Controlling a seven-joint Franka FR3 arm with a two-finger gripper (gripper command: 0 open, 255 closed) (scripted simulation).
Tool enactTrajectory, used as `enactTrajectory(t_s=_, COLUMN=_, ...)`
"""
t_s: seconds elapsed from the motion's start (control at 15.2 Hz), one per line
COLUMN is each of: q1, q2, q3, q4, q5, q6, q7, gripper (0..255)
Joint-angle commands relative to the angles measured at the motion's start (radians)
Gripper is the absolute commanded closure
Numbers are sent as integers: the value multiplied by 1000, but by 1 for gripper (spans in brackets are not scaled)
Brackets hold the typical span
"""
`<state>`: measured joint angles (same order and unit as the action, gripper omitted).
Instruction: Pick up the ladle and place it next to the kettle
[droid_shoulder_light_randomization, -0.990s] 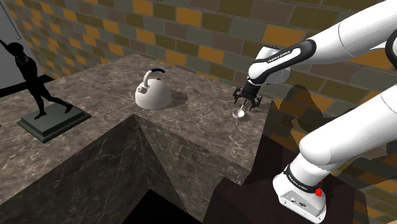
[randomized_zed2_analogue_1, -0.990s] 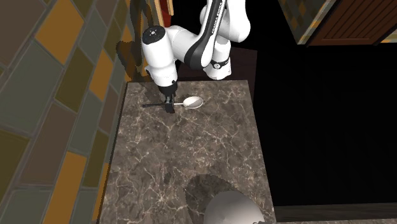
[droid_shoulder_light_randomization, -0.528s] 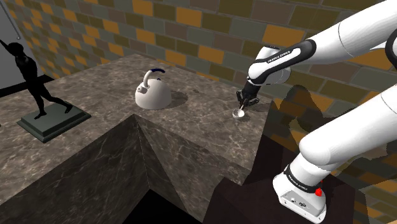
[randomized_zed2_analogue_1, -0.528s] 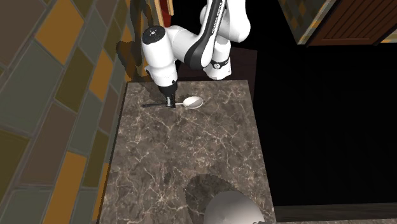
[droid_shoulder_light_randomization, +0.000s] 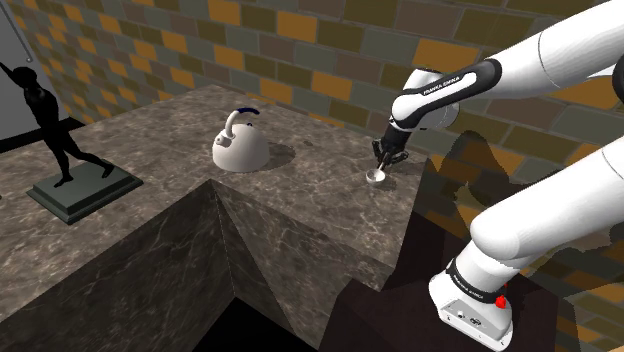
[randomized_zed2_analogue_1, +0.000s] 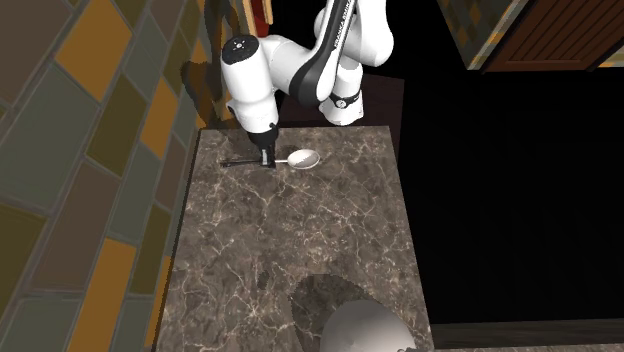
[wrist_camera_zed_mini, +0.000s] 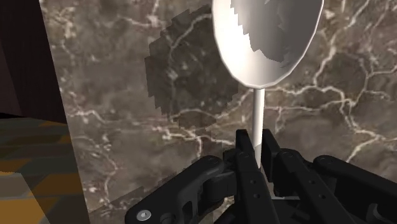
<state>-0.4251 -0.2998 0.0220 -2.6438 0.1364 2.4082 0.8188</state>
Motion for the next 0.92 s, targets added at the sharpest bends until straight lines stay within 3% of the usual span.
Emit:
enactTrajectory(t_s=0.0, q1=-2, q2=-18, q3=0, q4=12, q5=-4, q6=-30, q7=3, gripper=255)
enactTrajectory(t_s=0.86, q1=-9, q2=-121, q3=-1, q4=112, q5=-22, q6=-232, q7=26, gripper=255)
